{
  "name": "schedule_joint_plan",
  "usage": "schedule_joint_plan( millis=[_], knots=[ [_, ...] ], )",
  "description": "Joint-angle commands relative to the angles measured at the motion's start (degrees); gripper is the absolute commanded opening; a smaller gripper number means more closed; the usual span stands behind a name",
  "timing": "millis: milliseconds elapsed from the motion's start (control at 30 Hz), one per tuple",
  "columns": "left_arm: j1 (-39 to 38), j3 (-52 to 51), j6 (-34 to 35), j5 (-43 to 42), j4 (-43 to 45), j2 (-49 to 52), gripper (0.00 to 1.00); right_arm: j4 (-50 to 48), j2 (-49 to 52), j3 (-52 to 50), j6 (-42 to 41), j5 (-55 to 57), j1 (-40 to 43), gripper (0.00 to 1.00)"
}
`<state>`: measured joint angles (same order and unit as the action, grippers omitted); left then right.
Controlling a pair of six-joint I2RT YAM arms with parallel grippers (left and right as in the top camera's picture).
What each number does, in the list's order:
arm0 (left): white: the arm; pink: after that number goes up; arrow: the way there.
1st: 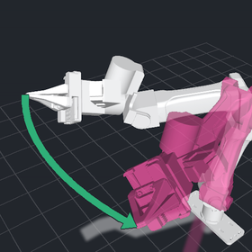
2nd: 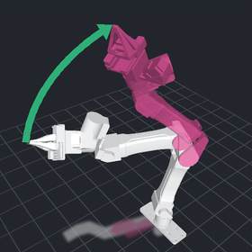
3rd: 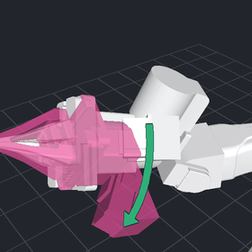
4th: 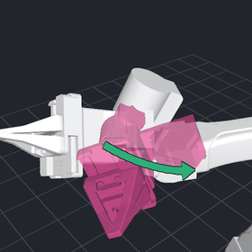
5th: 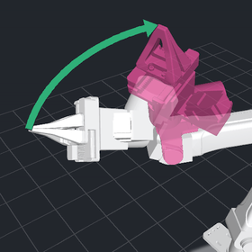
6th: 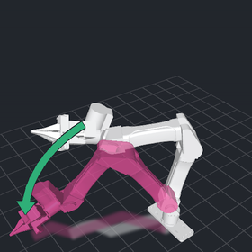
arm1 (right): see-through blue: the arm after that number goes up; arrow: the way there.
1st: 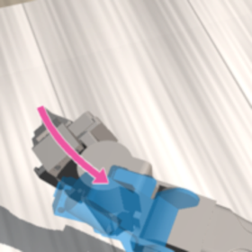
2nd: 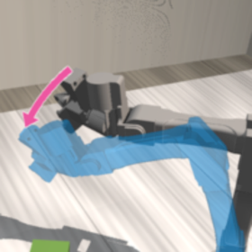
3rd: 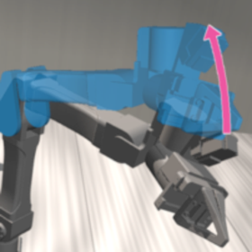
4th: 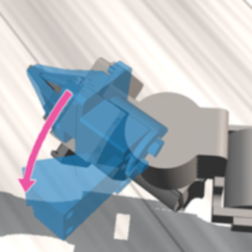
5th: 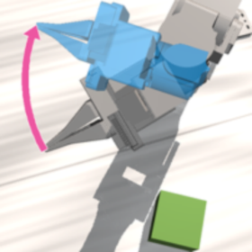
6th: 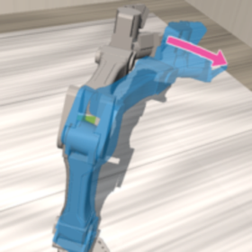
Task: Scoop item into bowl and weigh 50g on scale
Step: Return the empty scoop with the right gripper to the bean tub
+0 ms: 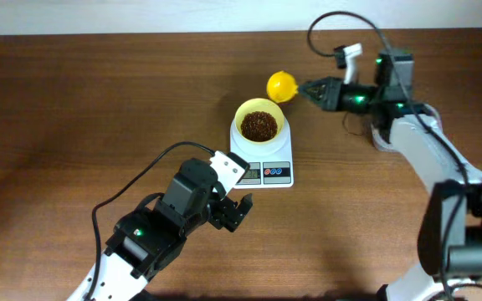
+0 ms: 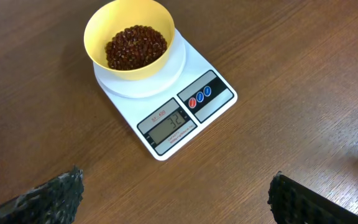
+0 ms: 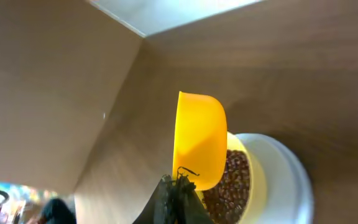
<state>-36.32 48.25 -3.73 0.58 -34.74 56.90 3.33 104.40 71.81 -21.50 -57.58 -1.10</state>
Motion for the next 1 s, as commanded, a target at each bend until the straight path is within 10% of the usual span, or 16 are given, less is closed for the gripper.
schedule_joint_plan(
  millis=[0,433,967],
  knots=[
    [-0.17,-0.39,-1.09,-0.42,-0.02,0.15,0.99,3.87,-4.83,0.50,-1.46,1.53,4.52,0.04],
    [-0.17,-0.39,-1.09,-0.42,-0.02,0.15,0.99,33.55,-14.78,0.50,20.39,19.61,23.37,0.04],
    [-0.17,-0.39,-1.09,-0.42,-0.02,0.15,0.99,34.36,-19.17,0.50,25.83,30.49,26.36,0.04]
  ],
)
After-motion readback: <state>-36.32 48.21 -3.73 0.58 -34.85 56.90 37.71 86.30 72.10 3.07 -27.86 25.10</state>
